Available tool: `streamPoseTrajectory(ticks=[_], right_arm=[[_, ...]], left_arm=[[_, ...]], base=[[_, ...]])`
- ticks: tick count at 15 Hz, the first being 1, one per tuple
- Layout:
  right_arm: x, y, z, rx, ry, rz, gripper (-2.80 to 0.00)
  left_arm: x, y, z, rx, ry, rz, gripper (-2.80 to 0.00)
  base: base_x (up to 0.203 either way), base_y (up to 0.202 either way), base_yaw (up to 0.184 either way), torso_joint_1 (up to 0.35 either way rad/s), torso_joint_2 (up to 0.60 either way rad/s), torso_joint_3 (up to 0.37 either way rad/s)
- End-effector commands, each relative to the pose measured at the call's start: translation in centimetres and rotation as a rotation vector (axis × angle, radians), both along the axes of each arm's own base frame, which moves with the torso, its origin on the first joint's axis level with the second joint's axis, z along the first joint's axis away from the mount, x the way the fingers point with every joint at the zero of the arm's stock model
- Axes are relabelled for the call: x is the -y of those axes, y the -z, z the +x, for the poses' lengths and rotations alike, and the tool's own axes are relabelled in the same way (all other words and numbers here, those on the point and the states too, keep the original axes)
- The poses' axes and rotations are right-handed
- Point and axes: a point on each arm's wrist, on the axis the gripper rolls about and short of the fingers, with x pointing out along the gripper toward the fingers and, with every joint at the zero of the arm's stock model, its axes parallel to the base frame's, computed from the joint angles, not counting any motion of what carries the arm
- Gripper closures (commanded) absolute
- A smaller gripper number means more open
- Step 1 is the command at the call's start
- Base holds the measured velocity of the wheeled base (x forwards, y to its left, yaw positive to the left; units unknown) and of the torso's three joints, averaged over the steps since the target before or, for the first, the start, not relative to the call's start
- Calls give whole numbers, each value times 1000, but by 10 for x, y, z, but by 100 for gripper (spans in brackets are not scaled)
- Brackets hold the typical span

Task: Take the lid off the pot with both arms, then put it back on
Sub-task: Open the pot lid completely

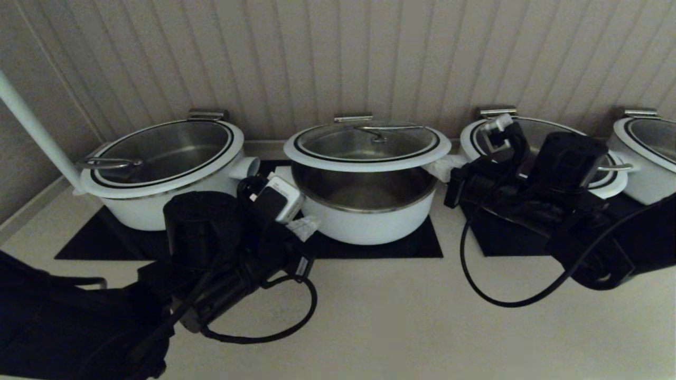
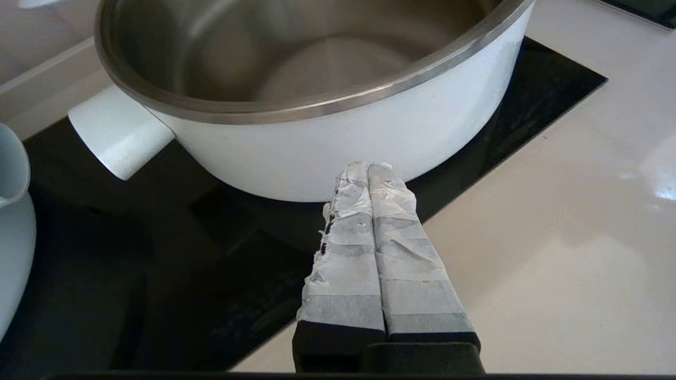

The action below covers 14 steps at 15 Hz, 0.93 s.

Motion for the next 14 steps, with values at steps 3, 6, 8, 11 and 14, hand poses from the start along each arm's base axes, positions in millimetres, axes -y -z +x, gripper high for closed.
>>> streamPoseTrajectory(ticks=[3,6,8,11,14], right_arm=[[0,-2,0,11,-2,3,0],[-1,-5,5,26,-1,9,0],[-2,-8,6,37,-2,12,0],[-3,-8,8,40,-3,13,0],[-4,-13,9,59,-4,20,0]], left_arm=[[0,1,0,2,-1,2,0],[-1,0,-2,4,0,6,0],[-6,0,-7,2,0,6,0],[-17,-4,-22,5,-2,2,0],[-27,-13,-34,31,-19,-23,0]], base=[[0,0,0,0,0,0],[0,0,0,0,0,0],[0,0,0,0,0,0],[0,0,0,0,0,0],[0,0,0,0,0,0]])
